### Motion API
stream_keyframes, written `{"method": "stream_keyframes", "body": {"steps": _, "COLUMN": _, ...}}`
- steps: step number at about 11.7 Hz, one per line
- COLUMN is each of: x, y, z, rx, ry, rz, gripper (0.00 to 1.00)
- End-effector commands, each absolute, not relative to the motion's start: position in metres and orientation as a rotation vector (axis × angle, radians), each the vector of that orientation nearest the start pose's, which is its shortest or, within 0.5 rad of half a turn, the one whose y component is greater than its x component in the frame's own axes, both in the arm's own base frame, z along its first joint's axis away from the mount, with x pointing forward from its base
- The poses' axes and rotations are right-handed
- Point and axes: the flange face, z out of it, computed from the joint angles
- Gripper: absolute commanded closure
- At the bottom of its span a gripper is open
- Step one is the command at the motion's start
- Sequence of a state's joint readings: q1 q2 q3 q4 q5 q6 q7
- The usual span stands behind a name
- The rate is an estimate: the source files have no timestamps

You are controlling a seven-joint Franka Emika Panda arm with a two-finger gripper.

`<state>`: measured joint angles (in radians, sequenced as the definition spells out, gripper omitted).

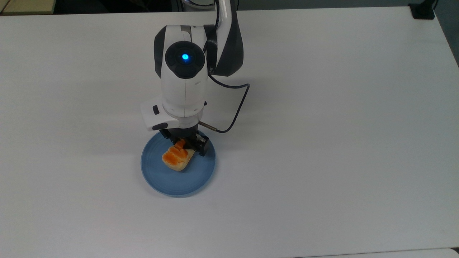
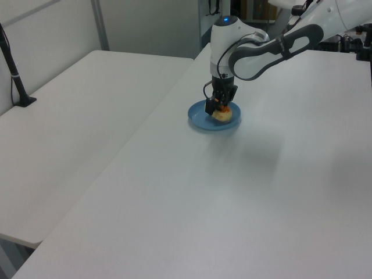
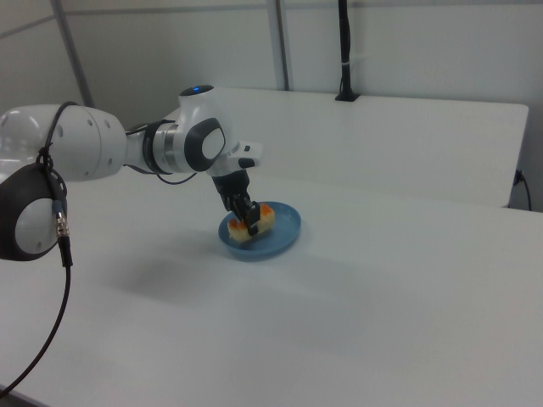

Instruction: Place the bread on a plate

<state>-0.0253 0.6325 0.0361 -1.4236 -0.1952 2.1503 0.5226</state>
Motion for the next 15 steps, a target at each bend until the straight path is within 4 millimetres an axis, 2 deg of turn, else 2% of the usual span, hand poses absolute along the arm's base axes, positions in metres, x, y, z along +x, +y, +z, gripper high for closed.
{"method": "stream_keyframes", "body": {"steps": 1, "x": 0.738, "y": -0.009, "z": 0.335, "rx": -3.160, "ry": 0.753, "rz": -0.239, "gripper": 0.67}}
{"method": "stream_keyframes", "body": {"steps": 2, "x": 0.738, "y": -0.009, "z": 0.336, "rx": -3.156, "ry": 0.765, "rz": -0.242, "gripper": 0.28}}
{"method": "stream_keyframes", "body": {"steps": 3, "x": 0.739, "y": -0.012, "z": 0.337, "rx": -3.134, "ry": 0.833, "rz": -0.250, "gripper": 0.06}}
{"method": "stream_keyframes", "body": {"steps": 4, "x": 0.739, "y": -0.014, "z": 0.337, "rx": -3.117, "ry": 0.888, "rz": -0.253, "gripper": 0.00}}
{"method": "stream_keyframes", "body": {"steps": 6, "x": 0.738, "y": -0.021, "z": 0.341, "rx": -3.110, "ry": 0.904, "rz": -0.258, "gripper": 0.00}}
{"method": "stream_keyframes", "body": {"steps": 7, "x": 0.737, "y": -0.026, "z": 0.354, "rx": -3.103, "ry": 0.915, "rz": -0.274, "gripper": 0.00}}
{"method": "stream_keyframes", "body": {"steps": 8, "x": 0.731, "y": -0.034, "z": 0.397, "rx": -3.084, "ry": 0.915, "rz": -0.340, "gripper": 0.00}}
{"method": "stream_keyframes", "body": {"steps": 9, "x": 0.719, "y": -0.036, "z": 0.424, "rx": -3.104, "ry": 0.879, "rz": -0.323, "gripper": 0.00}}
{"method": "stream_keyframes", "body": {"steps": 11, "x": 0.672, "y": -0.035, "z": 0.509, "rx": -3.194, "ry": 0.630, "rz": -0.142, "gripper": 0.00}}
{"method": "stream_keyframes", "body": {"steps": 12, "x": 0.655, "y": -0.033, "z": 0.539, "rx": -3.205, "ry": 0.550, "rz": -0.114, "gripper": 0.00}}
{"method": "stream_keyframes", "body": {"steps": 13, "x": 0.629, "y": -0.029, "z": 0.578, "rx": -3.235, "ry": 0.388, "rz": -0.090, "gripper": 0.00}}
{"method": "stream_keyframes", "body": {"steps": 15, "x": 0.579, "y": -0.022, "z": 0.627, "rx": -3.239, "ry": 0.086, "rz": 0.061, "gripper": 0.00}}
